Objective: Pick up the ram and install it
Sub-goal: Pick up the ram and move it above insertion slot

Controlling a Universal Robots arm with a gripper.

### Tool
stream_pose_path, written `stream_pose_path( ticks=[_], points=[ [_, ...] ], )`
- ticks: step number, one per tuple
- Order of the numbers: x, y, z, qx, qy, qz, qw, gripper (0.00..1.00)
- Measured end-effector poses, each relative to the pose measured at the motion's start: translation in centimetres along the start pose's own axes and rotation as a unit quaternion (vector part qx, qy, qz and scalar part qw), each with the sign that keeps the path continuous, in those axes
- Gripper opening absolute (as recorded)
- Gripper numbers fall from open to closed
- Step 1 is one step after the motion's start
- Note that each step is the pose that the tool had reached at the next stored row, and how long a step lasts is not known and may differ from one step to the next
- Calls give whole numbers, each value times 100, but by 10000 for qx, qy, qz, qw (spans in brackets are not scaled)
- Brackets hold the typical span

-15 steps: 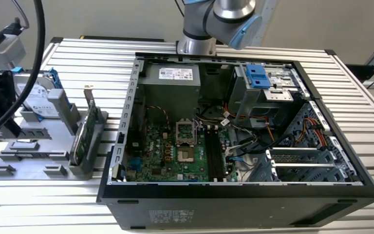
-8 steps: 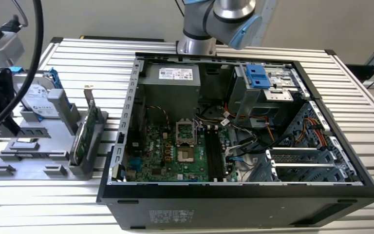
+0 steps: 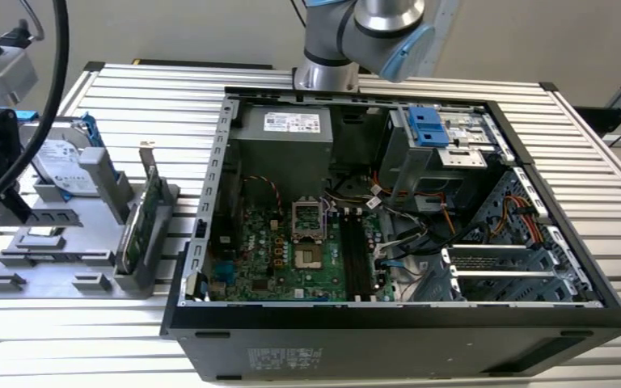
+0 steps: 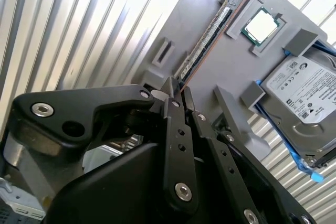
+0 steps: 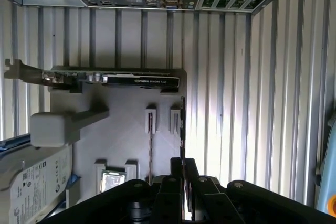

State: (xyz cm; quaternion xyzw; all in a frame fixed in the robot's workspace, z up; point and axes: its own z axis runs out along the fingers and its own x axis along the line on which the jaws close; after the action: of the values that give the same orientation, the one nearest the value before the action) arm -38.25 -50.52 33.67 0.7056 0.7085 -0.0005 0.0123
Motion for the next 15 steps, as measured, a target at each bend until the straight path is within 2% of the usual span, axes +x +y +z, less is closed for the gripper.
stream_pose_path(
  ticks=[15],
  points=[
    [-2, 1, -78, 0, -12, 0, 10000, 0]
  ],
)
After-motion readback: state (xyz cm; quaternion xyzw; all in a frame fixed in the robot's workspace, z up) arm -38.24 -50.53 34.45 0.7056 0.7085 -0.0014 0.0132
